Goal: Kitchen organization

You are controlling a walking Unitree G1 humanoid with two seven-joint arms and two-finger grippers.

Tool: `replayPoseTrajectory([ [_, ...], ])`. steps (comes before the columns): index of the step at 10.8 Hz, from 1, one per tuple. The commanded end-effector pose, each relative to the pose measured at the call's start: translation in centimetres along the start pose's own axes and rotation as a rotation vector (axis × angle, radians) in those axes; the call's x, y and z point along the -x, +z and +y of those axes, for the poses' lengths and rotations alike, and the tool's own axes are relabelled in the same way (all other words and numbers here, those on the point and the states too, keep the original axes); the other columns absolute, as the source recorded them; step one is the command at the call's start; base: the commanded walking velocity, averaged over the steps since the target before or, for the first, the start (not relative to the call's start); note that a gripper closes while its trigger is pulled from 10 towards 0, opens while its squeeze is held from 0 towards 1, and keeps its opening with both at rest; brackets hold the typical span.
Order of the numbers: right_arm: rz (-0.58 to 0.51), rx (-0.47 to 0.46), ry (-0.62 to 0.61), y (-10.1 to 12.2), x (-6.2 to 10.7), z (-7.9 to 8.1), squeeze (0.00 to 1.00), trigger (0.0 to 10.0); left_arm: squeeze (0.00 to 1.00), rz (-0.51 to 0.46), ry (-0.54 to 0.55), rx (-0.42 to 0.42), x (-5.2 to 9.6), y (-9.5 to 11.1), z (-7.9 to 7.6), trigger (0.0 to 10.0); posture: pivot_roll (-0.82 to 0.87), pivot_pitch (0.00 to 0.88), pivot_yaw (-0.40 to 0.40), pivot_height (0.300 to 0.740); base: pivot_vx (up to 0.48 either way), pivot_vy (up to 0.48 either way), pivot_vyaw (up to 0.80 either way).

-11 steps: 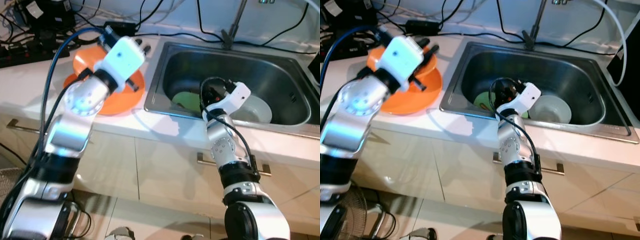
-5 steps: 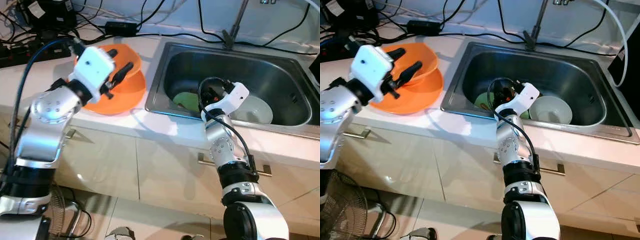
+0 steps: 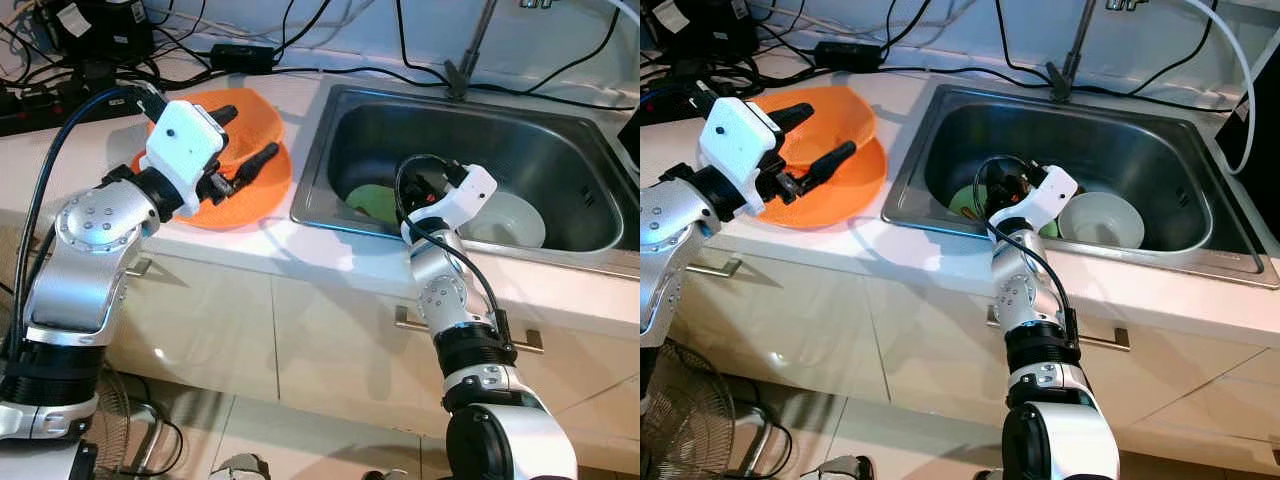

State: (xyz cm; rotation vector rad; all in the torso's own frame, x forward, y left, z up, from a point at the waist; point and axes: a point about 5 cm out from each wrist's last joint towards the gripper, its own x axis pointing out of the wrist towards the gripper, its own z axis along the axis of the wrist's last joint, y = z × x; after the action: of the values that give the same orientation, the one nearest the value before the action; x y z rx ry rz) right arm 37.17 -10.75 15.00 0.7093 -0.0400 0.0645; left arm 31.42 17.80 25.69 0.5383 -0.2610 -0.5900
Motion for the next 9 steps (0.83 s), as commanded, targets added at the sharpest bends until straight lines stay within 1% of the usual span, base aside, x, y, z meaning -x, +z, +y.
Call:
replayPoseTrajectory([
  [1, 0.016, -0.005, 0.004, -0.4, 0.1, 0.1, 0.00, 10.0, 1.00, 0.014, -0.020, -0.012, 0.1, -0.1, -0.1, 10.0, 0.14, 0.014, -0.029, 0.740, 0.000, 0.000, 0.00],
  [2, 0.017, -0.005, 0.003, -0.4, 0.1, 0.1, 0.00, 10.0, 1.00, 0.010, -0.023, -0.006, 0.0, -0.1, -0.2, 10.0, 0.14, 0.010, -0.028, 0.740, 0.000, 0.000, 0.00],
  [4, 0.015, -0.006, 0.001, -0.5, 0.1, 0.1, 0.00, 10.0, 1.00, 0.025, -0.028, -0.029, 0.0, -0.3, 0.1, 10.0, 0.14, 0.003, -0.023, 0.740, 0.000, 0.000, 0.00],
  [5, 0.014, -0.007, 0.000, -0.5, 0.1, 0.0, 0.00, 10.0, 1.00, 0.073, -0.020, -0.102, 0.2, -0.7, 0.6, 10.0, 0.14, 0.000, -0.020, 0.740, 0.000, 0.000, 0.00],
  [6, 0.016, -0.008, -0.001, -0.5, 0.2, 0.0, 0.00, 10.0, 0.85, 0.160, -0.030, -0.223, 0.3, -1.7, 1.1, 10.0, 0.14, 0.000, -0.020, 0.740, 0.000, 0.000, 0.00],
  [7, 0.017, -0.008, 0.001, -0.5, 0.1, 0.1, 0.00, 10.0, 0.00, 0.208, -0.037, -0.285, 0.4, -1.9, 1.3, 10.0, 0.14, 0.000, -0.019, 0.740, 0.000, 0.000, 0.00],
  [8, 0.015, -0.009, 0.003, -0.5, 0.1, 0.1, 0.00, 10.0, 0.00, 0.310, -0.033, -0.412, 0.2, -2.7, 2.4, 10.0, 0.14, 0.005, -0.019, 0.740, 0.000, 0.000, 0.00],
  [9, 0.012, -0.008, 0.000, -0.4, 0.1, 0.0, 0.00, 10.0, 0.00, 0.353, -0.039, -0.458, -0.2, -3.0, 3.1, 10.0, 0.14, 0.010, -0.020, 0.740, 0.000, 0.000, 0.00],
])
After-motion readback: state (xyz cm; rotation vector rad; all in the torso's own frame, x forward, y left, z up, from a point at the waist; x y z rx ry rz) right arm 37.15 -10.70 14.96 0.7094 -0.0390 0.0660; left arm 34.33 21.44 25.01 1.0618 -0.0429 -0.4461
